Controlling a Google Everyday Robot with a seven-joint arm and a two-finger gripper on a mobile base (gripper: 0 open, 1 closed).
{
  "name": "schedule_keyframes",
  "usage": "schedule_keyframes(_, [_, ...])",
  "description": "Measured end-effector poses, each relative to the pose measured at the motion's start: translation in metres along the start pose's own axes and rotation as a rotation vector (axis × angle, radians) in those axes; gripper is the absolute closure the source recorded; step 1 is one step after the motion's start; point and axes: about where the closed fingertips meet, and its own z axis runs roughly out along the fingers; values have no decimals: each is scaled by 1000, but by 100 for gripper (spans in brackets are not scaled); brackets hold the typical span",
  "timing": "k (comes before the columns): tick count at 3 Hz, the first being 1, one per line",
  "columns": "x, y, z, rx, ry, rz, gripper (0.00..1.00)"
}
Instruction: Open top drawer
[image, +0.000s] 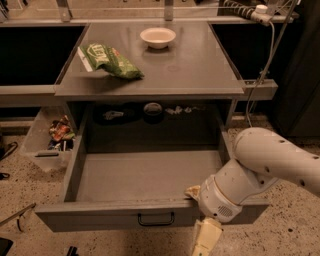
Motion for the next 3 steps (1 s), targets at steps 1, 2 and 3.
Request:
schedule_keyframes(1, [3,23,4,-25,-25,7,0])
schedule_keyframes(2, [3,23,3,-25,-25,7,0])
schedule_keyframes(3, [12,45,7,-45,-50,35,0])
